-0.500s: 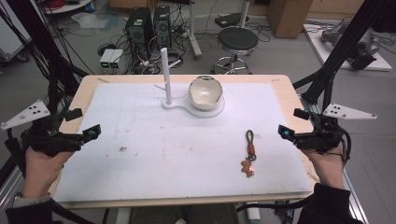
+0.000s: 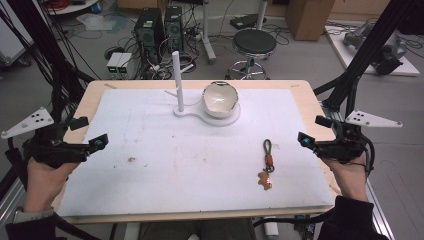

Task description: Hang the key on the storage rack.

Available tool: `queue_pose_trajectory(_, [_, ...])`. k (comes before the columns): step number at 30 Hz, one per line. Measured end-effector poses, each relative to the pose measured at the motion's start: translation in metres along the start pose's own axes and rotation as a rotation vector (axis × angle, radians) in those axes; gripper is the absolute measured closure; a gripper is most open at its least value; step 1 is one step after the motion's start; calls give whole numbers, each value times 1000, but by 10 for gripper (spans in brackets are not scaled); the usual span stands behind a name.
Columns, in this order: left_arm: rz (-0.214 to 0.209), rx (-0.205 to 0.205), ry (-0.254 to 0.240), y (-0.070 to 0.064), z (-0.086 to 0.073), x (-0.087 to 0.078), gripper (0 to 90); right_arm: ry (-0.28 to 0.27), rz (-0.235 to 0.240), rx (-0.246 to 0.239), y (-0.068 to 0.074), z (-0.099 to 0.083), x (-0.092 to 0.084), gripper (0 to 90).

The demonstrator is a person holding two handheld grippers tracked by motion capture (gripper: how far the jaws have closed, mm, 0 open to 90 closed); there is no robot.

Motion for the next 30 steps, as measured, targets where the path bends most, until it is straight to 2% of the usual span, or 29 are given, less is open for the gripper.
queue_pose_trajectory(6, [-9,-4,7,-1,-1,1,17,60,-38,-19,-6,-11,19,11])
queue_pose_trajectory(10, [-8,-7,10,0,-2,2,17,80,-65,4,-15,-20,31,11])
queue_pose_trajectory(12, [-7,-7,15,0,-3,3,17,97,-82,-4,-19,-23,35,11])
queue_pose_trajectory(13, [-5,-6,18,0,-3,3,17,136,-113,-9,-25,-27,44,11])
queue_pose_trajectory(17, [-6,-2,21,0,-4,4,17,167,-123,6,-34,-32,54,11])
queue_pose_trajectory(22, [-7,0,15,-2,-3,4,17,222,-124,13,-47,-49,72,12])
queue_pose_trajectory(30, [-3,-11,27,2,-7,5,17,255,-117,42,-57,-58,84,11])
Point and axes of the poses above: each handheld gripper's, and its own axes: x roughly forward along the jaws, z roughly out of its top, y roughly to its left, the point moved 3 cm from there along x, roughly forward along the jaws, and after that the axes turned 3 degrees about -y, right-handed, at the moved point
